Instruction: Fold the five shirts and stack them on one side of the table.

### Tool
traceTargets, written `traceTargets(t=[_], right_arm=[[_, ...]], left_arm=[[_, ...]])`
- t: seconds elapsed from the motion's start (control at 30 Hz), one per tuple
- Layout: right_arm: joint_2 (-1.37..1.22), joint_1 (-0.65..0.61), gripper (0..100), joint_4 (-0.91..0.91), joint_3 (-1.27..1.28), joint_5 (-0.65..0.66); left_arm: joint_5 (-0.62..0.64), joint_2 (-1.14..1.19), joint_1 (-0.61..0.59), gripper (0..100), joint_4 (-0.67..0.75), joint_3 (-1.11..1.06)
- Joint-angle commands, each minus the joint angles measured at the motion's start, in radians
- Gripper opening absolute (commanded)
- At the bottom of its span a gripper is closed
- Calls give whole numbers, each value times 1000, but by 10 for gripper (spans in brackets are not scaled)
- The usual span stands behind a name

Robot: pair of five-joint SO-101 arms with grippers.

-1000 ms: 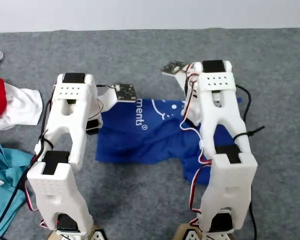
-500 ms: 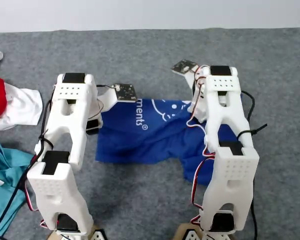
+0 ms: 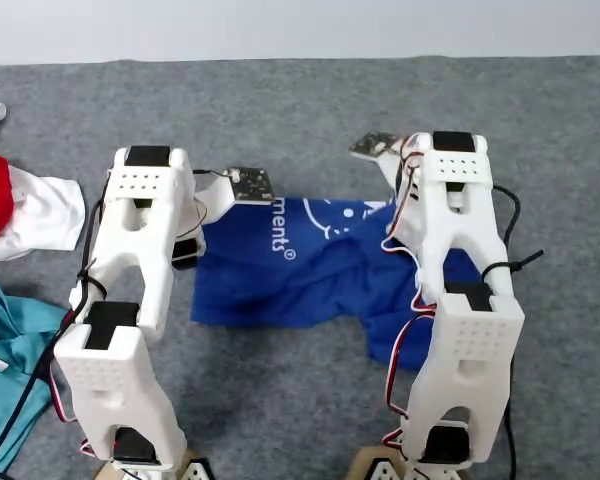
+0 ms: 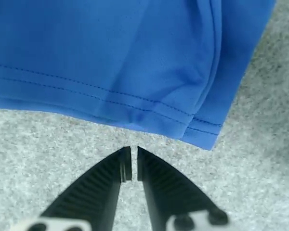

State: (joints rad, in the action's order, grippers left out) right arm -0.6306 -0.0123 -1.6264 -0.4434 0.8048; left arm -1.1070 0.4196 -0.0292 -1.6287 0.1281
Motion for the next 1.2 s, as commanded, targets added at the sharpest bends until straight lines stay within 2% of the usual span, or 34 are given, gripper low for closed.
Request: traceTargets(t=[0.0,0.23,0.5,0.6,0.73,0.97,1.17], right_arm=[[114,19,36,-45,-6,35],[193,19,28,-160,-5,55],[280,45,22,-163,72,97],[278,30,100,-162,87,89],[277,-2,199,-116,87,-15],[143,-65,203,-58,83,-26],[25,-65,190,15,83,-66]], left_arm=[[6,-61,8,29,12,4],[6,-61,26,29,12,4],[6,-61,37,29,32,4],[6,-61,43,29,41,4],[6,-61,48,29,54,2],[6,-61,48,29,54,2],[6,-61,40,29,52,2]])
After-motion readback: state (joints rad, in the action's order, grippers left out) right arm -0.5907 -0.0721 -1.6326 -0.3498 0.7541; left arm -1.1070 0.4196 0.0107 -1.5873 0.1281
